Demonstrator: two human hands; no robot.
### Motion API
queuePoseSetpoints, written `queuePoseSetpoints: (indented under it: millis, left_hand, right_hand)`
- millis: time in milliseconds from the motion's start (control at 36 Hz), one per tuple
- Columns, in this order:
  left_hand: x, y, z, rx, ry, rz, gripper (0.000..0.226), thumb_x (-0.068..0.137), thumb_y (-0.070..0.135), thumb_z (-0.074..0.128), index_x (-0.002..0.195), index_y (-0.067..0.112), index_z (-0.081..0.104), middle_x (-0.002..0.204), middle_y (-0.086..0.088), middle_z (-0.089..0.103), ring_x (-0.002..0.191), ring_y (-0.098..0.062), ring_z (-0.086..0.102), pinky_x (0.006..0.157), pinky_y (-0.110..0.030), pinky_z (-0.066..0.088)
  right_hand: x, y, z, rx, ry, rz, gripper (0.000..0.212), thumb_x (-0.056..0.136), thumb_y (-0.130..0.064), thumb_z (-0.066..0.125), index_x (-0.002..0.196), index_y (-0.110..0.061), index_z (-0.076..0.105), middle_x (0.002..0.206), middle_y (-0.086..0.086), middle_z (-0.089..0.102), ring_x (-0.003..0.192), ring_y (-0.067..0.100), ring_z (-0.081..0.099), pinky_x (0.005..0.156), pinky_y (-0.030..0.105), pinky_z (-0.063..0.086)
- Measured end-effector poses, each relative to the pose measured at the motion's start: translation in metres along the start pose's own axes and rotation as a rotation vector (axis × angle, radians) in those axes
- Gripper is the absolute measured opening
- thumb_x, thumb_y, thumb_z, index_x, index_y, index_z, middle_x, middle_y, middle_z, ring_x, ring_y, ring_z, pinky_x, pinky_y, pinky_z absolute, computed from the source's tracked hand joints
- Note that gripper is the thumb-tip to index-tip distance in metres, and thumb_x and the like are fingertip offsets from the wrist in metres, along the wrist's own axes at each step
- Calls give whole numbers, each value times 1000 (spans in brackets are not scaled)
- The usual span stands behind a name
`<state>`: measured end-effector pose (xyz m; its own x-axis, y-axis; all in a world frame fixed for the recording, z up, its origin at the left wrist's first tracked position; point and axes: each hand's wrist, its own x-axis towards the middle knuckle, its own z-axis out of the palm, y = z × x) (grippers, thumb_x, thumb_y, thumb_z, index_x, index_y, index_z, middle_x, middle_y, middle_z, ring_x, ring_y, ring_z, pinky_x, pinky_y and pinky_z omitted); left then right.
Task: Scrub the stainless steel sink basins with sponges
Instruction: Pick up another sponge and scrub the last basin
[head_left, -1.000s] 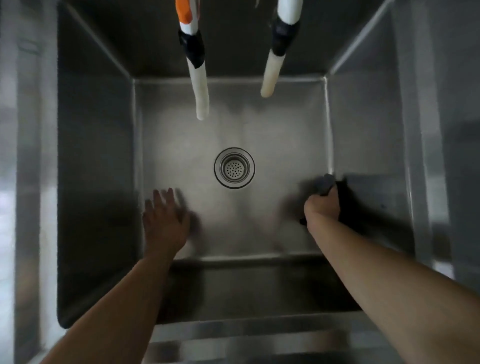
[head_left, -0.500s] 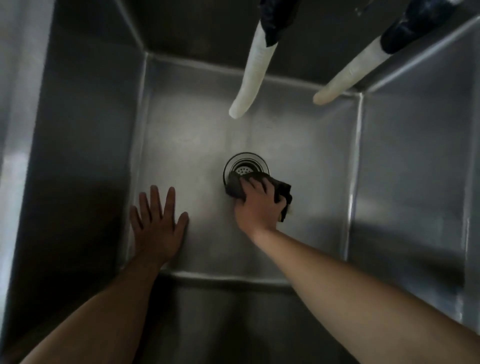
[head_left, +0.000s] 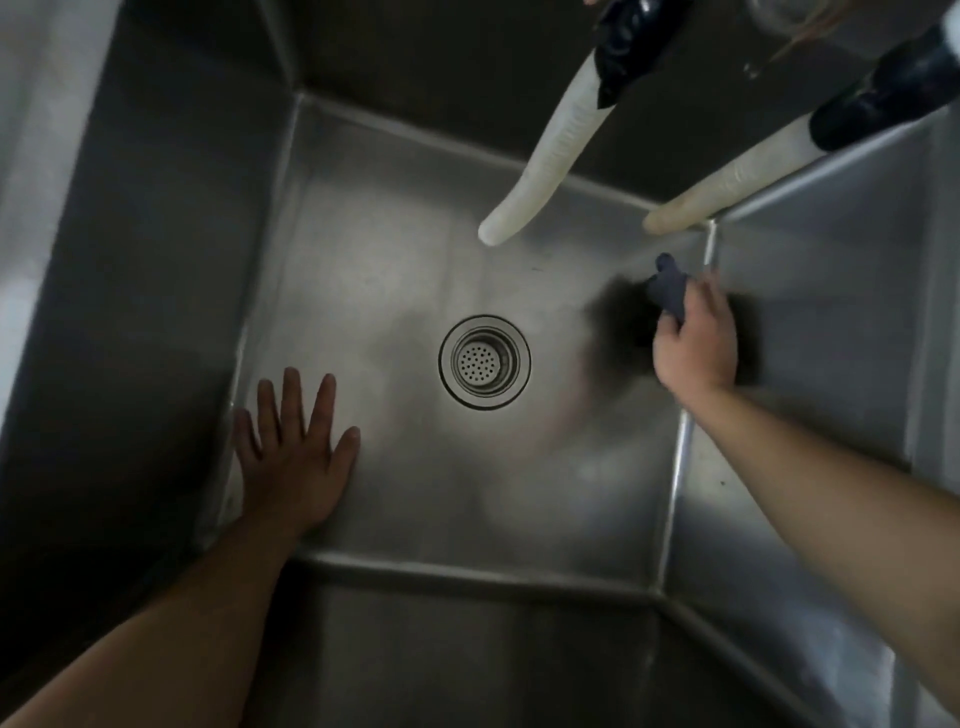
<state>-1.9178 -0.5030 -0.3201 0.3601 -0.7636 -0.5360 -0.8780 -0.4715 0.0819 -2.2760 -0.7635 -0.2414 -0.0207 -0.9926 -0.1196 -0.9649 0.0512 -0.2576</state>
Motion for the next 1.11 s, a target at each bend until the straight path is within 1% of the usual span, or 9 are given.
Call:
queuePoseSetpoints:
  millis: [111,222,333,500,694,833,917,1028,1111]
  left_hand:
    - [1,0,2,12,10,-2,72,91,75,0,155,44,-12,161,7,-31,145,-16,-37,110,-36,-34]
    - [1,2,2,16,12,-7,72,93,74,3,157,42,-7,164,5,-26,147,-16,-34,112,-36,-32]
    - [-1,3,2,13,23,-9,71,94,72,7,158,41,-3,165,4,-23,148,-17,-31,114,-37,-30]
    - [0,2,6,20,58,-11,71,95,72,8,157,42,-5,164,5,-25,148,-18,-31,113,-38,-30]
    - [-1,2,3,11,28,-20,71,92,74,2,155,45,-12,161,6,-32,146,-17,-36,111,-38,-32]
    - [-3,3,0,-5,5,-23,70,93,73,7,155,45,-8,163,6,-25,147,-17,-33,113,-39,-29]
    - [-3,3,-1,-5,1,-25,70,92,74,5,155,46,-9,163,7,-26,147,-17,-34,113,-39,-30]
    - [-2,5,0,-2,20,-22,71,90,75,-1,152,47,-17,160,7,-33,145,-17,-37,111,-39,-33]
    - [-1,4,0,-8,22,-16,71,88,76,-4,149,48,-24,158,7,-38,143,-18,-41,109,-40,-35]
  right_hand:
    - [8,-1,37,-260,-174,-119,66,92,-50,52,151,-25,35,161,6,29,148,29,25,116,48,25]
    - [23,3,48,-393,-179,-130,74,89,-74,26,152,-35,22,160,4,28,146,28,26,109,55,27]
    - [31,15,45,-386,-215,-171,81,90,-77,21,157,-34,4,166,3,13,152,28,13,120,53,17]
    - [-4,-38,81,-188,-136,185,84,93,-70,21,159,-22,-1,167,10,4,153,31,7,120,55,14]
    - [-74,-91,104,-243,-201,-332,73,97,-57,30,159,-23,15,165,10,18,151,33,16,119,51,18]
    - [-91,-66,98,-211,-255,-491,67,97,-53,32,158,-30,16,166,3,16,151,27,17,119,45,19]
    - [-104,-34,89,-176,-238,-303,68,97,-53,32,158,-33,12,167,-1,13,153,22,14,119,42,15]
    - [-85,-11,79,-134,-88,297,67,102,-50,35,159,-24,10,166,7,13,153,27,14,120,48,15]
    - [-33,-20,72,-143,-5,435,67,102,-53,31,159,-25,9,166,9,13,153,27,9,122,47,9]
